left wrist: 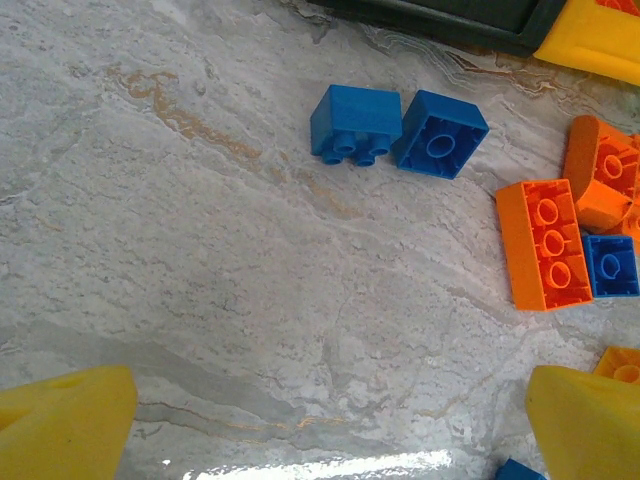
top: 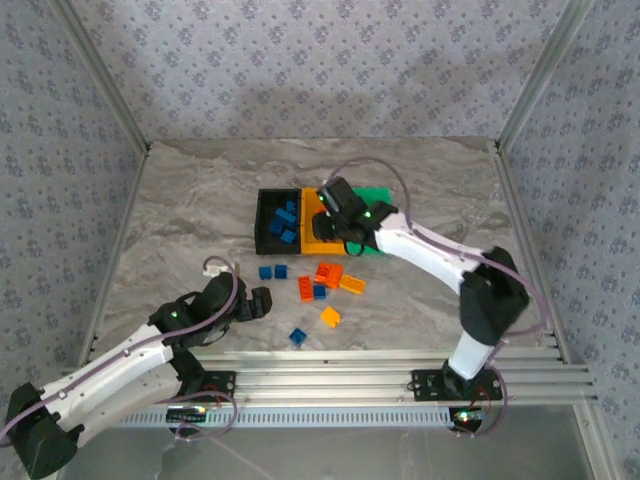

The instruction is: Sort the legos into containers by color

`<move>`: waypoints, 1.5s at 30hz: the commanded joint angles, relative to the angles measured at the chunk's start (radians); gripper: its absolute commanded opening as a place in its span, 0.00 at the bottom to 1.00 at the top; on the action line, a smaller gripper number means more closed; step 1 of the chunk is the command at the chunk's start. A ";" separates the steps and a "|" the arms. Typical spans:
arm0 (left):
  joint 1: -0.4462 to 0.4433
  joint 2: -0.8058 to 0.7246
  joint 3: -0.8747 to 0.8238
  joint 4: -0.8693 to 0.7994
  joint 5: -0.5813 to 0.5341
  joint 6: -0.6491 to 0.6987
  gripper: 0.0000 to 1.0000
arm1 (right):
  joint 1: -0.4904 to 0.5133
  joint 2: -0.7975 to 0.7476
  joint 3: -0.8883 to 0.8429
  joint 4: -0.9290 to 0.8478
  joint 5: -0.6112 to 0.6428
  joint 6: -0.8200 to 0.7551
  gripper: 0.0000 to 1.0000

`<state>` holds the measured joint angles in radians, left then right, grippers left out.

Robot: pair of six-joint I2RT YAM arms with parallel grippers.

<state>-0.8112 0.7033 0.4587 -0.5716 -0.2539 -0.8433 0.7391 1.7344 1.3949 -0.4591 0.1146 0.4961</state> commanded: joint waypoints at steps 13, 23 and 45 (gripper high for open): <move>0.003 0.124 0.060 0.091 0.130 0.132 1.00 | -0.079 0.320 0.316 -0.095 0.057 0.036 0.61; -0.247 0.318 0.148 0.094 0.130 0.247 0.97 | -0.083 0.138 0.125 0.013 0.048 0.065 0.81; -0.436 0.763 0.278 0.117 0.095 0.292 0.54 | -0.142 -0.114 -0.169 0.118 0.053 0.101 0.83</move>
<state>-1.2400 1.4479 0.7082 -0.4641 -0.1562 -0.5632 0.6083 1.6707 1.2472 -0.3557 0.1570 0.5800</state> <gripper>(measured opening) 0.563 0.827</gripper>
